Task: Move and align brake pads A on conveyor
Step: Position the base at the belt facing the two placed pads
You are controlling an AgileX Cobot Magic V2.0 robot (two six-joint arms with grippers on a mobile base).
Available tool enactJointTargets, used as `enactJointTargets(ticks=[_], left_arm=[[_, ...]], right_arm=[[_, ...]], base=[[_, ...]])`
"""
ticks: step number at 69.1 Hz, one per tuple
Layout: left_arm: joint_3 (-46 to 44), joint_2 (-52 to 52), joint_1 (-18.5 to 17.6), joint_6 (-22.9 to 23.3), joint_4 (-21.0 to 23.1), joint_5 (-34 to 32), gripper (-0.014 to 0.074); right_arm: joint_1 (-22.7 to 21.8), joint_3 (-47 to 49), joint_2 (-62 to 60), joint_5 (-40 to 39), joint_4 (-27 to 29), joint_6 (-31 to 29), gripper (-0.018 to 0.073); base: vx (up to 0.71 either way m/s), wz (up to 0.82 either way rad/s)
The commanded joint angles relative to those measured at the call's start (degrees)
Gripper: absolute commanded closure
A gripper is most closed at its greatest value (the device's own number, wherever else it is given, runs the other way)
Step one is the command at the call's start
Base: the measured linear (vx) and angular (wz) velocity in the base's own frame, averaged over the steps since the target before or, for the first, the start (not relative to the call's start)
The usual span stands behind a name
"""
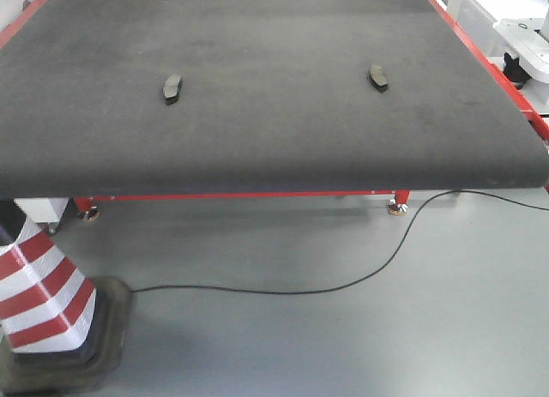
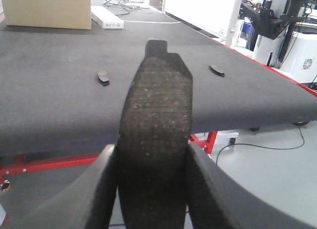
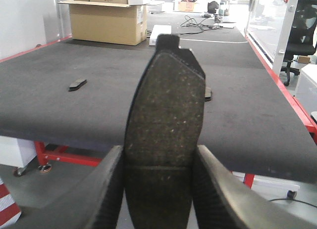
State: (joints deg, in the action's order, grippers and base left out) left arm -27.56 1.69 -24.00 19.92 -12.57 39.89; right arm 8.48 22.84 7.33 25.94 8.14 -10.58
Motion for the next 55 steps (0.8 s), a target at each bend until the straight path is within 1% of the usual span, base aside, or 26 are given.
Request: enactJointTargets(ticks=[1, 20, 55], left_arm=[[-1.4, 0.9, -0.2, 0.1, -0.5, -5.6, 0.0602], [-1.4, 0.9, -0.2, 0.1, -0.4, -5.6, 0.0602], [-1.4, 0.9, -0.2, 0.1, -0.4, -5.6, 0.0602]], right_arm=[[-0.2, 1.7, 0.7, -5.5, 0.0, -0.6, 0.0561], [-0.2, 1.7, 0.7, -5.5, 0.0, -0.6, 0.0561], [-0.2, 1.7, 0.7, -5.5, 0.0, -0.6, 0.0561]], base=[[0.25, -0.03], [0.32, 0.0], [0.39, 0.0]])
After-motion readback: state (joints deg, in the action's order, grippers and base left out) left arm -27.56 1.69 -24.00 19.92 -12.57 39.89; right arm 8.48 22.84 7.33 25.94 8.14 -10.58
